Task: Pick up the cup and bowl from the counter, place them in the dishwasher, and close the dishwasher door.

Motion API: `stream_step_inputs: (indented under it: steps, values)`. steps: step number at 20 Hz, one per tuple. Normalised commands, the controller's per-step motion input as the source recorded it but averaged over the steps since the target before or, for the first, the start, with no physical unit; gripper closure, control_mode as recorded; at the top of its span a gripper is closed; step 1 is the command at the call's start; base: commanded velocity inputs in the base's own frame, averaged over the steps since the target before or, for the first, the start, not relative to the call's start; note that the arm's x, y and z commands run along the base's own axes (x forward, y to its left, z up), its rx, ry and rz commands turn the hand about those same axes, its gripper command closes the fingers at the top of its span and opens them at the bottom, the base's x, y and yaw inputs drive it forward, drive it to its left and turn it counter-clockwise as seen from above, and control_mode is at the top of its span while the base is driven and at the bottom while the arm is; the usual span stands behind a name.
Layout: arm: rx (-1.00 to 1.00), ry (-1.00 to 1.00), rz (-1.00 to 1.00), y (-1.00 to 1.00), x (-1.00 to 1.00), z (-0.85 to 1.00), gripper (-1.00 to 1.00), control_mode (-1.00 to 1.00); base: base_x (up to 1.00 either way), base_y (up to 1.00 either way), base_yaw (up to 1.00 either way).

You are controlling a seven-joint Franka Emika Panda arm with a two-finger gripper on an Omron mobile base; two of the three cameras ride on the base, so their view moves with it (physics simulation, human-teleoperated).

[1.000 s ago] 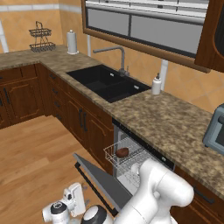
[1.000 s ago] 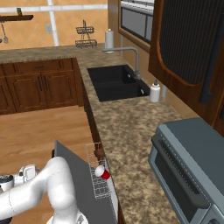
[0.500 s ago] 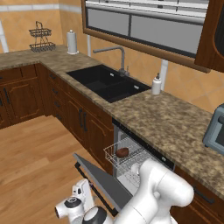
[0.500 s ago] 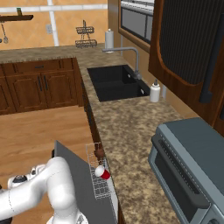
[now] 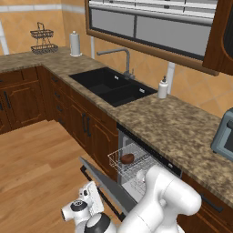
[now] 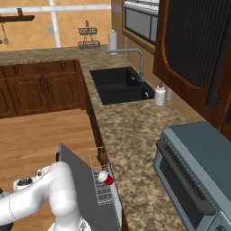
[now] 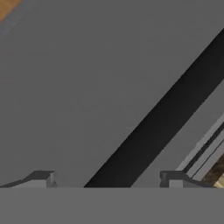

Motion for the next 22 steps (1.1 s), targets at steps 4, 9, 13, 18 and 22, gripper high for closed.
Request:
stream_step_inputs:
  steps: [4,9,13,18,22]
  values:
    - [-0.38,-0.08,-0.48,-0.62,0.46,0.0,-1.0,-1.0,0.0,0.0,0.0]
    - [-0.35,-0.07,-0.49,-0.72,0.36,-0.01,-1.0,-1.0,0.0,0.0,0.0]
    - [-0.33,-0.06,-0.48,-0.81,0.36,-0.11,-1.0,-1.0,0.0,0.0,0.0]
    - [-0.32,-0.05,-0.48,-0.89,0.31,-0.19,-1.0,-1.0,0.0,0.0,0.0]
    - [-0.33,-0.05,-0.46,-0.99,0.29,-0.39,-1.0,-1.0,0.0,0.0,0.0]
